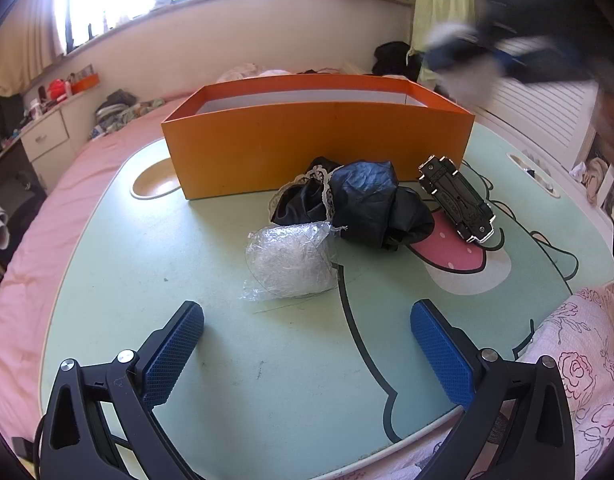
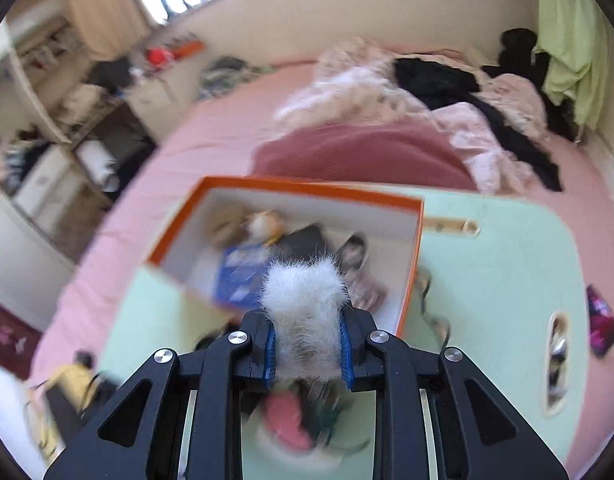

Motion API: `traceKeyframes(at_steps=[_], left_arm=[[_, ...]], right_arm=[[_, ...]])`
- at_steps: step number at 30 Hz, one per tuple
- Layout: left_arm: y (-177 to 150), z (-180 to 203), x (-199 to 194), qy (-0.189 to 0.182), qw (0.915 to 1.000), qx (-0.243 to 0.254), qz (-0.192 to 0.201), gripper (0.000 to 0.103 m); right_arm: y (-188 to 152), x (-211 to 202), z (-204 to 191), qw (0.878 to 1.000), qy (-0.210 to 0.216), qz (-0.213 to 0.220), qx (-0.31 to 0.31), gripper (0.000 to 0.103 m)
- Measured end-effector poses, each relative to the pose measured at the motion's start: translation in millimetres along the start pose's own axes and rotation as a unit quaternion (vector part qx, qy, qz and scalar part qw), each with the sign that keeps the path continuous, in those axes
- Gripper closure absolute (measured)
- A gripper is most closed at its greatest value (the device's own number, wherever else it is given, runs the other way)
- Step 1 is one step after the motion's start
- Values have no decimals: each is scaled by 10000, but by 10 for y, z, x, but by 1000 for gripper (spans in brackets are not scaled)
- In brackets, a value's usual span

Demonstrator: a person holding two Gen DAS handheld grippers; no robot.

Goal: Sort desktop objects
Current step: 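Lift the pom-pom out and release it on the table beside the green car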

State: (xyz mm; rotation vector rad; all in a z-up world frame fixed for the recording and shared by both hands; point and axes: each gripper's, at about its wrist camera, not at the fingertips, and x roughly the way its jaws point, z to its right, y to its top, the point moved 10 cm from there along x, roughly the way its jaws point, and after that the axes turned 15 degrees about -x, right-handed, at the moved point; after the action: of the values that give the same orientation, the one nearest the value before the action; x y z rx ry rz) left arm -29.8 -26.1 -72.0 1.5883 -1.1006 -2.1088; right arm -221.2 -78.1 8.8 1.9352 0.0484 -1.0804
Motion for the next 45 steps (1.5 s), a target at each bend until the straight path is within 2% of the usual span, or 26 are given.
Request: traceKeyframes(at_steps=[1, 3, 5, 7, 12, 15, 16, 17, 19, 21, 24, 28, 31, 32, 34, 36, 37, 38, 45], left_arm=[[-1, 3, 0, 3, 10000, -2, 1, 0], [0, -5, 1, 7, 10000, -8, 1, 0], [0, 2, 1, 12, 10000, -16, 2, 0], [2, 12, 2, 17, 10000, -19, 3, 0], [2, 3, 3, 27, 10000, -30, 6, 0], [4, 10, 6, 32, 10000, -41, 8, 0], [5, 4, 3, 35, 10000, -42, 10, 0], [5, 5, 4, 38, 10000, -45, 10, 0], [4, 2, 4, 45, 10000, -52, 10, 0], [4, 0, 4, 50, 10000, -58, 12, 0], [4, -3, 3, 57, 10000, -66, 12, 0], [6, -5, 4, 68, 9999, -75, 16, 0], [6, -7, 4, 83, 9999, -78, 20, 0], [8, -2, 3, 93, 9999, -76, 29, 0], [7, 10, 1, 98, 9999, -88, 30, 0], [9, 17, 4, 102, 9999, -100, 27, 0], [9, 16, 3, 103, 9999, -101, 31, 0], [10, 13, 3, 104, 9999, -103, 36, 0], [12, 5, 4, 120, 9998, -121, 39, 0]], right_arm=[[-95, -57, -39, 9999, 70, 66, -45, 78], [-309, -107, -51, 9996, -81, 83, -254, 78], [-541, -60, 44, 9972, -546, -113, -490, 78], [-669, 77, 178, 9950, -769, -341, -546, 78], [-905, 438, 267, 9968, -385, -687, -145, 75], [-812, 422, 146, 9990, -209, -339, -207, 73], [-774, 353, 76, 9999, -2, -84, -146, 66], [-736, 316, 75, 9999, 55, 95, -60, 52], [-678, 177, 116, 9987, -43, 503, 95, 33], [-671, 2, 118, 9963, -121, 846, 53, 32], [-774, -140, 93, 9950, -253, 956, -150, 32], [-1024, -133, -6, 9954, -360, 754, -475, 32], [-1224, 30, -36, 9952, -521, 356, -752, 32], [-1294, 107, -42, 9953, -502, 156, -812, 28], [-1322, 181, -68, 9932, -601, 101, -991, 17], [-1342, 255, -95, 9903, -724, -8, -1183, 12], [-1351, 289, -107, 9894, -733, -30, -1252, 4], [-1367, 340, -116, 9892, -681, -75, -1295, 0], [-1360, 347, -84, 9893, -680, -56, -1290, 0]])
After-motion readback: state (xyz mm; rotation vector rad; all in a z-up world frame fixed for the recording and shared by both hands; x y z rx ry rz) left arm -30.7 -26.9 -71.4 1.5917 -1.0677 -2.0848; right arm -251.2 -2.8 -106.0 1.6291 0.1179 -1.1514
